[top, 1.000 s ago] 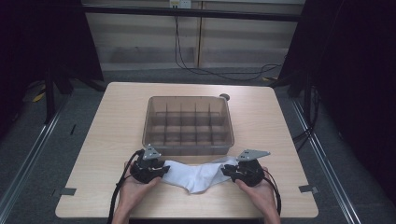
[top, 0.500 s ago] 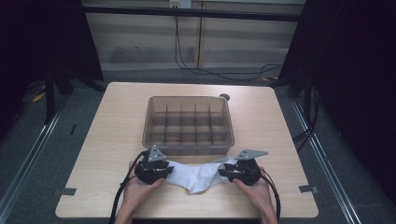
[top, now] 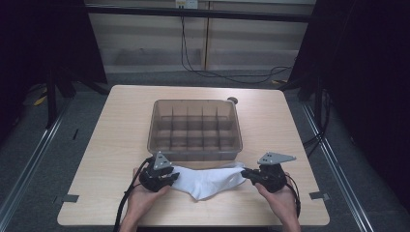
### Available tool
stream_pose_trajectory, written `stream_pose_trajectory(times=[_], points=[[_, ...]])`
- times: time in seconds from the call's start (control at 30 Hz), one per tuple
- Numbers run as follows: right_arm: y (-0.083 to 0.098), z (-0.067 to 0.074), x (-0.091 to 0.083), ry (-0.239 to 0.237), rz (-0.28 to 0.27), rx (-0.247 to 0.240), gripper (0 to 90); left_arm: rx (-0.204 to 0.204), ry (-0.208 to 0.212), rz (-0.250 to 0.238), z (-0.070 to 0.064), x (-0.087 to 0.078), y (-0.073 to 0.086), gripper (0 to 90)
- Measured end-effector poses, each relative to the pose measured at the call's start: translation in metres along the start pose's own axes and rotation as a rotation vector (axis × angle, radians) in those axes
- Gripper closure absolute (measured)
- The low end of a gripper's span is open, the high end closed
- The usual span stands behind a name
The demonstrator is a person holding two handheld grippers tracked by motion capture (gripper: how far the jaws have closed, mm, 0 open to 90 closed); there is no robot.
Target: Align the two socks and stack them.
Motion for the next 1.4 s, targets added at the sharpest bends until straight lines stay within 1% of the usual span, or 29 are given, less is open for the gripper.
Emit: stream_pose_trajectory(times=[0.03,0.07,0.1,0.17,0.2,0.23,0.27,0.3,0.4,0.47,0.53,0.57,0.6,0.63,0.67,0.73,0.77,0.8,0.87,0.93,0.97,1.03,1.07,1.1,1.13,1.2,1.23,1.33,1.4], points=[[-0.001,-0.001,0.001,0.009,-0.005,0.001,84.0,0.000,0.002,-0.001,0.000,0.000,0.000,66.4],[-0.001,-0.001,0.001,0.009,-0.005,0.001,84.0,0.000,0.002,-0.001,0.000,0.000,0.000,66.1],[-0.002,-0.002,0.002,0.018,-0.010,0.005,77.5,-0.001,0.002,-0.002,0.000,0.000,0.000,66.1],[-0.004,-0.004,0.010,0.023,-0.014,0.002,78.2,-0.005,-0.006,-0.001,0.002,-0.001,0.000,65.6],[-0.003,-0.005,0.014,0.018,-0.010,0.011,78.9,-0.008,-0.003,0.000,0.002,-0.001,0.000,65.3],[-0.001,-0.006,0.018,0.025,0.003,0.006,78.6,-0.003,-0.007,0.002,0.003,-0.001,0.000,65.0],[0.000,-0.008,0.022,0.051,0.011,-0.002,77.0,0.001,-0.009,0.004,0.003,-0.002,0.001,64.8],[0.001,-0.011,0.025,0.061,0.014,0.007,76.3,-0.004,-0.005,0.001,0.003,-0.001,0.001,64.8],[0.004,-0.013,0.034,0.036,0.004,0.031,71.9,-0.001,-0.006,0.004,0.003,-0.001,0.001,64.3],[0.006,-0.014,0.039,0.025,0.011,0.033,69.6,-0.003,-0.001,0.000,0.003,-0.001,0.001,64.1],[0.007,-0.015,0.043,0.013,0.007,0.046,71.3,-0.001,-0.003,-0.002,0.003,-0.001,0.001,64.0],[0.007,-0.015,0.045,0.004,0.003,0.055,76.5,0.002,-0.003,-0.004,0.003,-0.001,0.001,64.0],[0.009,-0.014,0.046,-0.005,0.003,0.052,82.4,0.002,-0.003,-0.004,0.003,-0.001,0.001,63.8],[0.010,-0.014,0.045,-0.001,0.005,0.051,87.0,0.002,-0.004,-0.006,0.003,-0.002,0.002,63.8],[0.009,-0.013,0.042,-0.001,-0.001,0.057,89.2,0.002,-0.004,-0.006,0.003,-0.002,0.002,63.8],[0.007,-0.012,0.034,-0.004,-0.025,0.072,89.8,-0.001,-0.003,-0.011,0.004,-0.002,0.003,63.7],[0.006,-0.012,0.030,0.003,-0.027,0.075,89.8,0.003,-0.005,-0.009,0.003,-0.003,0.003,63.6],[0.006,-0.012,0.030,0.003,-0.027,0.075,89.8,0.003,-0.005,-0.009,0.003,-0.003,0.003,63.3],[0.004,-0.013,0.019,0.014,-0.012,0.088,89.9,0.005,-0.004,-0.008,0.003,-0.003,0.003,63.0],[0.003,-0.014,0.014,0.006,-0.009,0.101,89.8,0.001,0.000,-0.006,0.003,-0.003,0.003,62.9],[0.005,-0.016,0.014,0.009,0.005,0.106,89.6,0.001,0.001,-0.005,0.003,-0.003,0.003,62.5],[0.008,-0.021,0.017,0.036,0.028,0.126,87.8,-0.001,0.004,-0.004,0.004,-0.003,0.003,61.5],[0.009,-0.023,0.020,0.037,0.029,0.132,82.7,-0.004,0.004,-0.005,0.003,-0.003,0.003,61.5],[0.011,-0.024,0.023,0.038,0.028,0.141,79.8,-0.003,0.007,-0.007,0.003,-0.003,0.003,61.4],[0.012,-0.024,0.027,0.030,0.035,0.134,78.4,-0.003,0.007,-0.005,0.004,-0.003,0.003,61.4],[0.015,-0.024,0.033,0.039,0.038,0.145,73.2,-0.004,0.007,-0.005,0.004,-0.003,0.003,61.3],[0.017,-0.024,0.036,0.033,0.039,0.146,73.6,-0.005,0.006,-0.005,0.004,-0.003,0.003,61.3],[0.023,-0.025,0.042,0.057,0.065,0.138,70.7,-0.006,0.004,-0.006,0.004,-0.003,0.003,61.3],[0.028,-0.027,0.043,0.098,0.100,0.123,71.1,0.006,-0.006,-0.002,0.005,-0.004,0.004,61.3]])
Point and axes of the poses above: each handheld gripper's, and its own axes: x roughly forward along the jaws, y roughly out of its underside, z roughly to its left, the point moved 8 cm from there along x, roughly forward along the jaws, and after that the axes turned 9 degrees about -x, right-handed, at the moved point
